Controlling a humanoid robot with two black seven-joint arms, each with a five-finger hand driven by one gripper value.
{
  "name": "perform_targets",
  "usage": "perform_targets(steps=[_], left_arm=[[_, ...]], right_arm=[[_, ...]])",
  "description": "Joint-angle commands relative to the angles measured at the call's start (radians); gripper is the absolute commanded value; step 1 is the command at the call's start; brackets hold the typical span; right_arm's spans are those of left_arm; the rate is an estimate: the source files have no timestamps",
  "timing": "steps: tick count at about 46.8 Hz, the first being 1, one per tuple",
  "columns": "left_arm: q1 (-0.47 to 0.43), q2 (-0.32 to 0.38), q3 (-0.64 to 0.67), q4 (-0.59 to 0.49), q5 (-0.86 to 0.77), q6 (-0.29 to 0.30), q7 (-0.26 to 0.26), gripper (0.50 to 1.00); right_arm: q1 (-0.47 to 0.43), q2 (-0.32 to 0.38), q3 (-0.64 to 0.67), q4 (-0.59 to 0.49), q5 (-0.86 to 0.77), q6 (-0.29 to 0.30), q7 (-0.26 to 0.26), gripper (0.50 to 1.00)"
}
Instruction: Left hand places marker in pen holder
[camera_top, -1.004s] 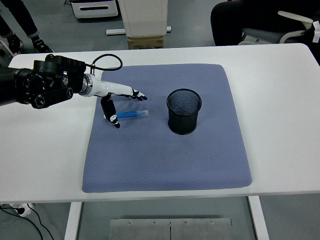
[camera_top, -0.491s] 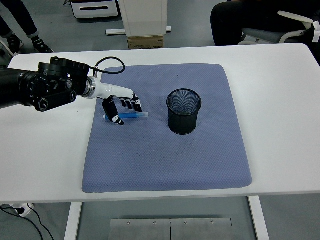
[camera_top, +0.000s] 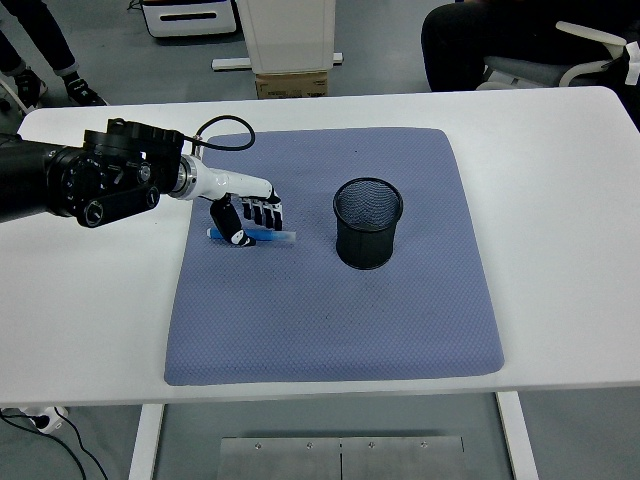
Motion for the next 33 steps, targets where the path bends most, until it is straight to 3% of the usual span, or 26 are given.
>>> perform_targets(steps=[1, 12, 20, 33], left_arm=[[0.000, -0.002, 0.000, 0.000, 0.001, 0.000, 0.000, 0.593], [0.000, -0.002, 0.000, 0.000, 0.001, 0.003, 0.000, 0.566], [0.000, 0.000, 0.000, 0.000, 0.001, 0.003, 0.000, 0.502], [0.000, 0.000, 0.000, 0.000, -0.001, 0.001, 0.000, 0.500]], right_arm=[[0.001, 0.000, 0.000, 0.000, 0.000, 0.001, 0.000, 1.000], [0.001, 0.000, 0.000, 0.000, 0.000, -0.001, 0.000, 1.000], [0.001, 0.000, 0.000, -0.001, 0.000, 0.001, 0.000, 1.000], [0.000, 0.000, 0.000, -0.001, 0.000, -0.001, 0.000, 1.000]])
